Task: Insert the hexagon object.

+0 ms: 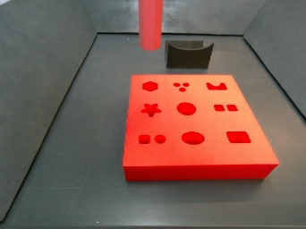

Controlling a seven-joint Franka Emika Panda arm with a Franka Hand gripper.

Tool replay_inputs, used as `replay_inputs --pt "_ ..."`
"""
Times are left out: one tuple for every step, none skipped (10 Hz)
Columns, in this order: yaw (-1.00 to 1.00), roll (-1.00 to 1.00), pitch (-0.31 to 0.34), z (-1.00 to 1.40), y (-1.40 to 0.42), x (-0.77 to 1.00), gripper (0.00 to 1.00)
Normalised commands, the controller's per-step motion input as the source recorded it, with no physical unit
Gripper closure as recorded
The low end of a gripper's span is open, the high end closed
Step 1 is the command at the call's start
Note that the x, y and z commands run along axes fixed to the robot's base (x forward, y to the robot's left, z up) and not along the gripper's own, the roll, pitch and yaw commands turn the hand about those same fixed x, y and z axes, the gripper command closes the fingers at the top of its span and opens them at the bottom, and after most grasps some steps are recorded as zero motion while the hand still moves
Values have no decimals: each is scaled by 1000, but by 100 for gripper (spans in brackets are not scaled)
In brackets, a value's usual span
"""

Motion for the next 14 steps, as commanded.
replay_inputs --pt "0 -19 44 -117 594 0 100" --pt "0 -34 71 -363 843 57 100" --pt "-151 0 56 -594 791 11 100" --pt "-803 14 0 -731 246 54 100" --pt "-1000 40 -60 -609 0 0 100" --pt "-1000 13 -131 -480 0 14 100" --pt "-957 0 -236 -440 0 0 100" --pt "-746 -26 -206 -309 26 0 100" --pt "-146 -63 -60 -129 11 0 100" --pt "11 0 -11 -160 -3 0 100" --pt "0 0 -46 -231 -26 211 100" --pt "-171 0 -107 -260 -117 306 100" --pt "-277 0 -119 -237 -100 337 100" --pt "-283 0 -50 -111 6 237 100"
